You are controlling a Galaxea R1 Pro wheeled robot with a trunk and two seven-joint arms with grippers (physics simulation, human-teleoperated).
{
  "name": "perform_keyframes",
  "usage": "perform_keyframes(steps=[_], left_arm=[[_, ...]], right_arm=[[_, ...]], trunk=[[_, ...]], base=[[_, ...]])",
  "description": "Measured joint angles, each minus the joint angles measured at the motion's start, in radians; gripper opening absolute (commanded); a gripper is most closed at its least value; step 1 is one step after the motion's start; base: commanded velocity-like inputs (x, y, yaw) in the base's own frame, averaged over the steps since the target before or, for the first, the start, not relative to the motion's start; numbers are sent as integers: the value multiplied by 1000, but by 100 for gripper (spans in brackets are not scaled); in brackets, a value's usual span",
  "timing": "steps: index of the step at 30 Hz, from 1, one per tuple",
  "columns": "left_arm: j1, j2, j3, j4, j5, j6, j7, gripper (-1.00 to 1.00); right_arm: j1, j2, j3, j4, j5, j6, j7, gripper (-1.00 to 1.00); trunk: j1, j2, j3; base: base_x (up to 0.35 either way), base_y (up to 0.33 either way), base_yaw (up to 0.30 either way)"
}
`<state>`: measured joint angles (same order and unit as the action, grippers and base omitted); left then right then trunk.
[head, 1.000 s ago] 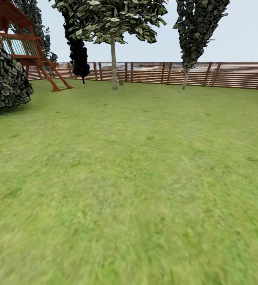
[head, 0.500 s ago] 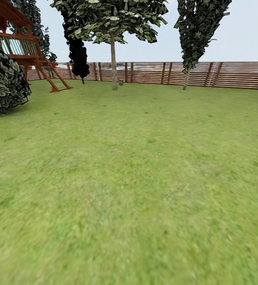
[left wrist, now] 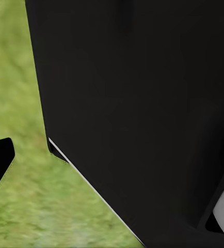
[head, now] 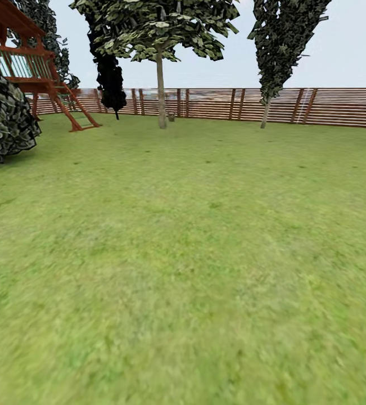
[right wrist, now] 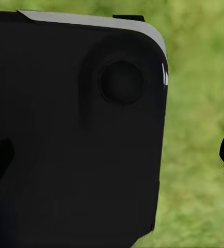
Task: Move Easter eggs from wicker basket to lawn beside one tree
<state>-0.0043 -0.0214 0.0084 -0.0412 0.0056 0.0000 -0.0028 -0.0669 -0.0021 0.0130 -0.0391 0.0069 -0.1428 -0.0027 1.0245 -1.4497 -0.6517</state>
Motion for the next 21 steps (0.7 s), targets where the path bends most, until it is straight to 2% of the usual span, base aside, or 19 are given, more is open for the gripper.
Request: perform_keyframes(steps=[21], left_arm=[[-2,1,0,-9,0,0,2,100]], right_arm=[[0,-1,1,0,1,0,0,100]], trunk=[[0,0,0]], base=[[333,0,0]])
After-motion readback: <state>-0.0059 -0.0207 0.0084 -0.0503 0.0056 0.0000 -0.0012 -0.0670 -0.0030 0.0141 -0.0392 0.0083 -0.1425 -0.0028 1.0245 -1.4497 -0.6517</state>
